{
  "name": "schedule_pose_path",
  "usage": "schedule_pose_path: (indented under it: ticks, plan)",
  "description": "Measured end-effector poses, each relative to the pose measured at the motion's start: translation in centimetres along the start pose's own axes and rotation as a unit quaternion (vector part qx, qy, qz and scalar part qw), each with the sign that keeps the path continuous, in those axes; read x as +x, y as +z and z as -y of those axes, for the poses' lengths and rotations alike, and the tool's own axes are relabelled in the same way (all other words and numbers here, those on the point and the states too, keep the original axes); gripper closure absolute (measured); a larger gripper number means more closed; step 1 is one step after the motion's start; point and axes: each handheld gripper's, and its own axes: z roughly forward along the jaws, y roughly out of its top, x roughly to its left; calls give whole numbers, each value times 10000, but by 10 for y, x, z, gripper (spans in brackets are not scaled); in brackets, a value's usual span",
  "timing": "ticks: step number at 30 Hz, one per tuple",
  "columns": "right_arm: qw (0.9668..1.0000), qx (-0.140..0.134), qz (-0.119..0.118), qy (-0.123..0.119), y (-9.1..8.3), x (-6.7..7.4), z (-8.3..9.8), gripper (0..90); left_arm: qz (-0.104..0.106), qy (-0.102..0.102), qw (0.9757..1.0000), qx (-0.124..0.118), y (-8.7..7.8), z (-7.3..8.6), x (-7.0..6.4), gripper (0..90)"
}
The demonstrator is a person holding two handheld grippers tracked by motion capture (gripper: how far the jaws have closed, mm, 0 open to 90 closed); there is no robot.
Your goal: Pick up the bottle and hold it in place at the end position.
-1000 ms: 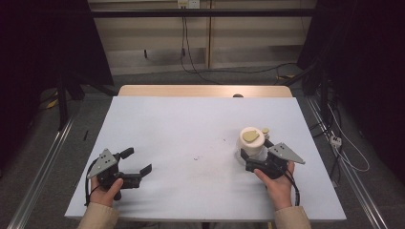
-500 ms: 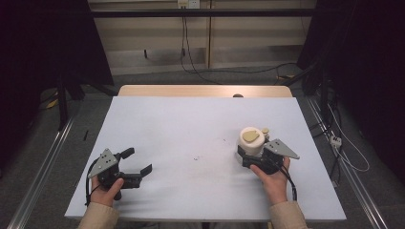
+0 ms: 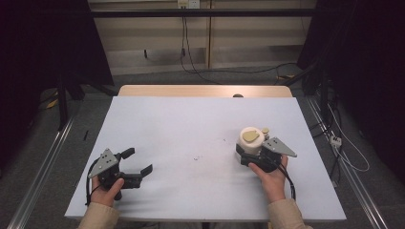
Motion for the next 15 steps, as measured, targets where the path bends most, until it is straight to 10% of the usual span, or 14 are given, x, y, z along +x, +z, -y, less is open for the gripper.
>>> schedule_pose_path:
  ticks: [15]
  plan:
    - [10000, -22, 8, 37, 0, 0, 0, 64, -2, 0, 10000, 0, 1, 0, -1, 37]
